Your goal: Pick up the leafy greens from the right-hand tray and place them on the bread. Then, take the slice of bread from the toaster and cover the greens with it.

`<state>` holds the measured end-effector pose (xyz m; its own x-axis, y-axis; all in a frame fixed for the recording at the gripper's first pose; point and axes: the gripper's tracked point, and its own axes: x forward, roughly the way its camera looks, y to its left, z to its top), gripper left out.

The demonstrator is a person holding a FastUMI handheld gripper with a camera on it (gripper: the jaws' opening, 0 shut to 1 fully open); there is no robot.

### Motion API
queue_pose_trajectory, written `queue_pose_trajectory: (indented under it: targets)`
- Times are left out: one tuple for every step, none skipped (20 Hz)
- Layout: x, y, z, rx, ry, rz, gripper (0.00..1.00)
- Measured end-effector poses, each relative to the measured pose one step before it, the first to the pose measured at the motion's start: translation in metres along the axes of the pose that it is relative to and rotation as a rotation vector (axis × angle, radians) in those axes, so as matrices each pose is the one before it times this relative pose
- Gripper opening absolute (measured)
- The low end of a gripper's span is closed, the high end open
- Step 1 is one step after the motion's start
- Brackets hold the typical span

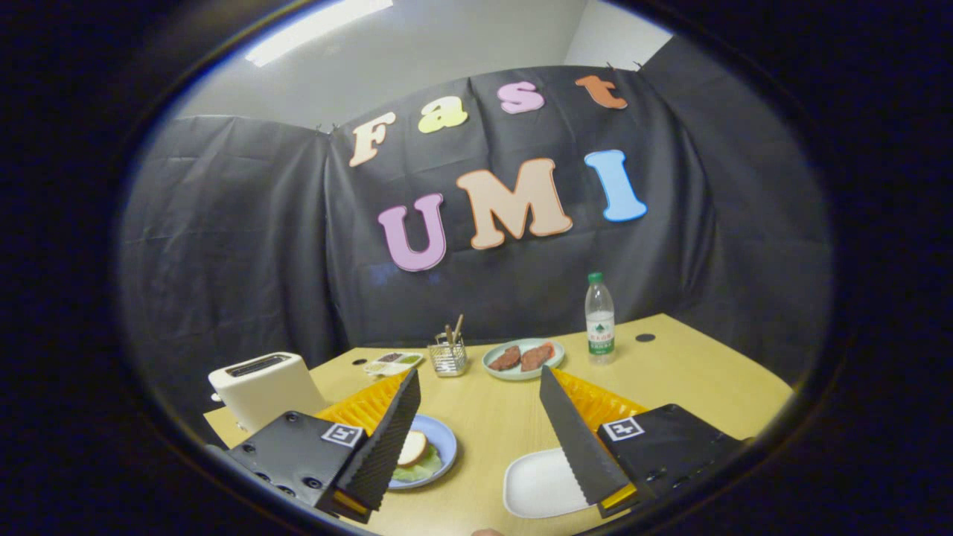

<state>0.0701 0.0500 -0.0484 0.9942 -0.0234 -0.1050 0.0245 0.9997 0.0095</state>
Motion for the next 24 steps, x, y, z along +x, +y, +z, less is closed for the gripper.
queue_pose_trajectory:
  targets:
    - [-0.00057,-0.00187,0.01167,-0.02069,-0.01806,0.00007,1.0]
    - [-0.00053,-0.00092,0.0102,-0.022,-0.01495,0.00029,1.0]
    - [-0.00001,-0.0003,0.00914,-0.01532,-0.01204,0.00224,1.0]
    - [-0.00075,0.00352,0.00932,-0.00269,-0.01402,0.01587,1.0]
    - [-0.00297,0.00534,0.00573,0.00518,-0.01155,0.0244,1.0]
    - [0.0006,0.00418,0.00335,0.01068,-0.00905,0.02069,1.0]
    - [0.00205,0.00193,-0.00086,0.00627,-0.00696,0.01857,1.0]
    - [-0.00076,0.00126,-0.00147,-0.0001,-0.00281,0.00976,1.0]
    - [-0.00123,-0.00183,-0.00139,-0.00396,-0.00304,0.00175,1.0]
    - [-0.0017,-0.00144,-0.00012,-0.00829,-0.00835,-0.00137,1.0]
    - [-0.00357,-0.00232,0.00073,-0.01331,-0.0111,-0.00319,1.0]
    - [-0.00362,-0.00311,0.00163,-0.01621,-0.01213,-0.00724,1.0]
    - [-0.00322,-0.00366,0.00232,-0.01432,-0.00934,-0.00761,1.0]
    - [-0.00267,-0.00345,0.00025,-0.00705,-0.00703,-0.00476,1.0]
    - [-0.00346,-0.00253,-0.00068,0.00524,0.00064,-0.00002,1.0]
    - [-0.00348,-0.00233,-0.00152,0.01901,0.00385,0.00444,1.0]
    - [-0.00315,-0.00169,-0.00185,0.02369,0.00466,0.00682,1.0]
    - [-0.0027,-0.00311,-0.00379,0.01495,0.0052,0.00195,1.0]
    - [-0.00162,-0.0082,-0.0033,0.00746,0.00411,-0.01057,1.0]
    - [-0.00166,-0.00628,-0.00215,0.00248,0.00122,-0.01248,1.0]
    - [-0.00005,-0.00373,-0.00096,0.00347,-0.00108,-0.00905,1.0]
    - [-0.00034,-0.00205,-0.00189,0.00244,-0.00025,-0.00317,1.0]
    - [-0.00015,-0.00211,-0.00279,0.00199,0.00314,-0.00218,1.0]
    - [0.00042,-0.0013,-0.00296,0.00168,0.00548,-0.00209,1.0]
